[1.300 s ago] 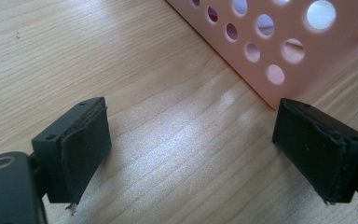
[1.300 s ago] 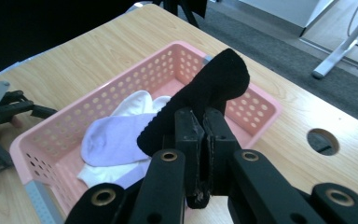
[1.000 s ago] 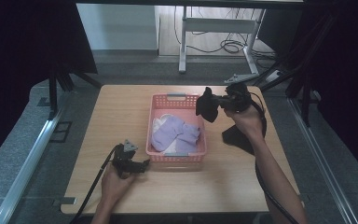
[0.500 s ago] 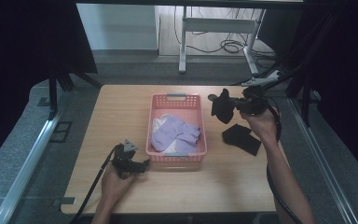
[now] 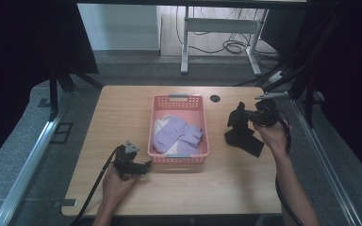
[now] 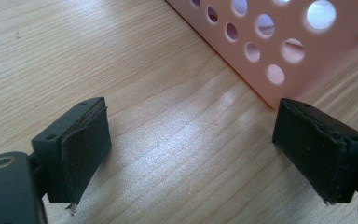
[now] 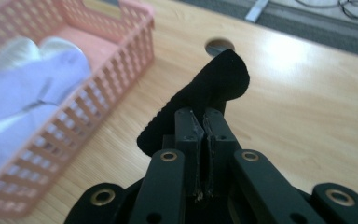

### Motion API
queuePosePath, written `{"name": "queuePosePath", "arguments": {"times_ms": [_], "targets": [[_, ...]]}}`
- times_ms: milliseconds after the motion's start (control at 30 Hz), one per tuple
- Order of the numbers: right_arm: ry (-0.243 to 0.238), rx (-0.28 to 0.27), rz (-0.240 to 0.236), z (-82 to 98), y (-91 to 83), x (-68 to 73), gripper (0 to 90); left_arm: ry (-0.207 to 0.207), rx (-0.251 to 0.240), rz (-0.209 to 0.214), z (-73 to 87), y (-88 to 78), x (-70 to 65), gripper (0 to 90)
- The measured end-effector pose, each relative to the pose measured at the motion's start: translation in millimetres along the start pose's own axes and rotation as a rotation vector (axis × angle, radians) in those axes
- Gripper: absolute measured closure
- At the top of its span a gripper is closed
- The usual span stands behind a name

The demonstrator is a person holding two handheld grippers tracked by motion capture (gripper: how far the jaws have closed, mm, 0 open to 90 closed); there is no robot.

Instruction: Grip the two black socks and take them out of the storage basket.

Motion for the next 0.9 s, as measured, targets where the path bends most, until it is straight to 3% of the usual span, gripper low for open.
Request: {"name": "queuePosePath", "arguments": {"times_ms": [167, 567, 700, 900], "targets": [[0.012, 0.047, 0.029, 20.0, 20.3, -8.5, 85.8, 0.000, 0.000, 0.000, 0.0, 0.0, 0.0, 10.7], [0.024, 0.113, 0.038, 47.4, 50.4, -12.6, 82.5, -0.001, 0.000, -0.001, 0.1, -0.1, -0.1, 10.8], [0.044, 0.096, 0.022, 45.8, 47.5, -13.4, 68.1, -0.001, 0.000, -0.001, 0.1, -0.1, 0.0, 10.8], [0.005, 0.056, 0.038, 36.7, 29.7, -6.2, 47.1, -0.001, 0.000, -0.002, 0.1, -0.1, -0.1, 10.8]]}}
Point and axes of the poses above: each handheld gripper's, and its own axes: y roughly forward along the jaws, z roughly out of its underside, x roughly to its left, the point moved 5 cm from there along y, roughly forward along the jaws, and after that the axes turned 9 degrees about x, right-handed, at the moved point
